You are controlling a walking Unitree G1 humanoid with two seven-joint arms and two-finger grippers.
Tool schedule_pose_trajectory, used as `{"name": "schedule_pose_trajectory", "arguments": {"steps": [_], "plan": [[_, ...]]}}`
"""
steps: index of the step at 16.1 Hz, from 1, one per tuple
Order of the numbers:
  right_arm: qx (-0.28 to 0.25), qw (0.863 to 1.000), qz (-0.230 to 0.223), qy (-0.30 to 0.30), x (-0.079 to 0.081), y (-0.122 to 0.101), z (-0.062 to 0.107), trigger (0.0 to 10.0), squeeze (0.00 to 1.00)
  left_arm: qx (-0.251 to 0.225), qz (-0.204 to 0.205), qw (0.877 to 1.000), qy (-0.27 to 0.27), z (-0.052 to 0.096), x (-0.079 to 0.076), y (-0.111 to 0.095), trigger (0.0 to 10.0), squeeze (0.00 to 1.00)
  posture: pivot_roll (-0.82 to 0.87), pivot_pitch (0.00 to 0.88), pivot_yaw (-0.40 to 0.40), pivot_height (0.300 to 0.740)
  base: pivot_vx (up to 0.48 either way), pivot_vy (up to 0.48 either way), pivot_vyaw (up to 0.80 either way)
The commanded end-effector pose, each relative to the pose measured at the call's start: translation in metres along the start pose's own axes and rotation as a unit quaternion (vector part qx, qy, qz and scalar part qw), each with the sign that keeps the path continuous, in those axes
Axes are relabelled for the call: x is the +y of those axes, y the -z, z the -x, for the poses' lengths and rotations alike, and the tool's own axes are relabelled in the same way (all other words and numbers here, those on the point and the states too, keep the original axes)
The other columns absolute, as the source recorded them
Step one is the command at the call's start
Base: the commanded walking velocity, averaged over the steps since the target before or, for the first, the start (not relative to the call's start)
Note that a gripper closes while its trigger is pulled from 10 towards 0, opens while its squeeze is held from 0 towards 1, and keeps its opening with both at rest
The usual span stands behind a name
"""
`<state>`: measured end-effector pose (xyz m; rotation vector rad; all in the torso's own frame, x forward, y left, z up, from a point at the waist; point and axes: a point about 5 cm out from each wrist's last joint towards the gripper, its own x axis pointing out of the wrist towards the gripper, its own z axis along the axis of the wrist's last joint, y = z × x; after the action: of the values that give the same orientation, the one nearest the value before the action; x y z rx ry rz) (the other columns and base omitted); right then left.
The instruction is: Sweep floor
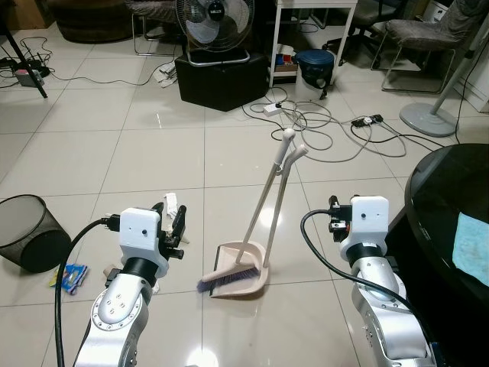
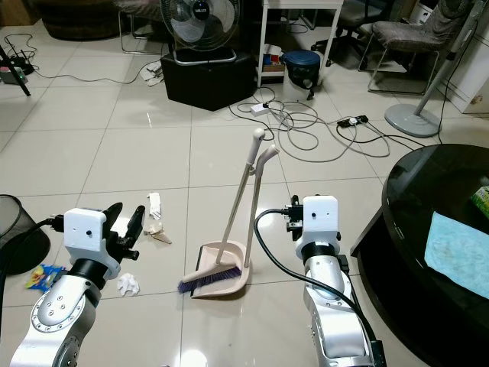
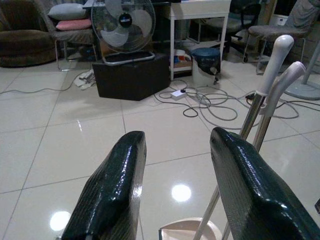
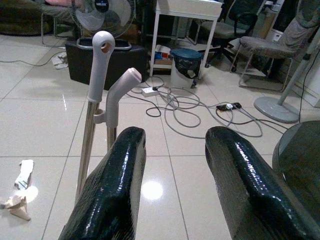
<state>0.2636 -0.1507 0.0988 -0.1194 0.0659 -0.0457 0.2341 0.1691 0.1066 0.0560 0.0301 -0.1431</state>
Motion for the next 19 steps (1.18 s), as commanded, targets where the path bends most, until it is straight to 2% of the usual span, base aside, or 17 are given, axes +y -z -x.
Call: {"name": "schedule_pose_trajectory", "arguments": {"steps": [1,6,7,8,9,10,11,13,15,17,19], "plan": [[-0.002,1.0,-0.004,0.001,-0.001,-0.003,0.0,10.0,0.0,0.003,-0.001,1.0,0.003,0.002,-0.001,-0.001,10.0,0.0,-0.02,0.049,0.002,0.74,0.0,0.0,0.0],[-0.002,1.0,-0.004,0.001,-0.001,-0.003,0.0,10.0,0.0,0.003,-0.001,1.0,0.003,0.002,-0.001,-0.001,10.0,0.0,-0.02,0.049,0.002,0.74,0.0,0.0,0.0],[-0.011,1.0,-0.01,-0.012,-0.002,-0.017,-0.006,10.0,0.0,-0.011,-0.027,0.999,-0.015,-0.011,0.0,-0.015,10.0,0.0,-0.02,0.034,-0.032,0.74,0.0,0.0,0.0],[-0.032,0.999,-0.022,-0.023,-0.004,-0.033,-0.018,10.0,0.0,-0.039,-0.041,0.998,-0.032,-0.028,0.002,-0.03,10.0,0.0,-0.02,0.031,-0.033,0.74,0.0,0.0,0.0],[-0.035,0.999,-0.031,-0.027,-0.004,-0.035,-0.021,10.0,0.0,-0.048,-0.045,0.997,-0.031,-0.032,0.002,-0.034,10.0,0.0,-0.02,0.031,-0.034,0.74,0.0,0.0,0.0],[-0.037,0.997,-0.05,-0.038,-0.003,-0.037,-0.02,10.0,0.0,-0.051,-0.045,0.997,-0.021,-0.032,0.001,-0.035,10.0,0.0,-0.02,0.032,-0.033,0.74,0.0,0.0,0.0],[-0.038,0.997,-0.05,-0.045,-0.002,-0.038,-0.019,10.0,0.0,-0.052,-0.044,0.998,-0.019,-0.032,0.0,-0.036,10.0,0.0,-0.03,0.033,-0.033,0.74,0.0,0.0,0.0],[-0.067,0.998,0.012,-0.018,-0.004,-0.043,-0.021,10.0,0.0,-0.053,-0.027,0.998,-0.006,-0.033,-0.004,-0.037,10.0,0.0,-0.03,0.035,-0.033,0.74,0.0,0.0,0.0],[-0.088,0.996,0.013,-0.022,-0.003,-0.047,-0.022,10.0,0.0,-0.065,-0.036,0.997,-0.008,-0.034,-0.007,-0.039,10.0,0.0,-0.03,0.035,-0.034,0.74,0.0,0.0,0.0],[-0.069,0.997,0.024,-0.015,-0.006,-0.043,-0.023,10.0,0.0,-0.062,-0.056,0.997,-0.004,-0.035,-0.01,-0.035,10.0,0.0,-0.03,0.034,-0.036,0.74,0.0,0.0,0.0],[-0.054,0.997,-0.003,-0.05,-0.004,-0.037,-0.018,10.0,0.0,-0.059,-0.073,0.996,0.008,-0.034,-0.011,-0.032,10.0,0.0,-0.03,0.033,-0.039,0.74,0.0,0.0,0.0]]}}
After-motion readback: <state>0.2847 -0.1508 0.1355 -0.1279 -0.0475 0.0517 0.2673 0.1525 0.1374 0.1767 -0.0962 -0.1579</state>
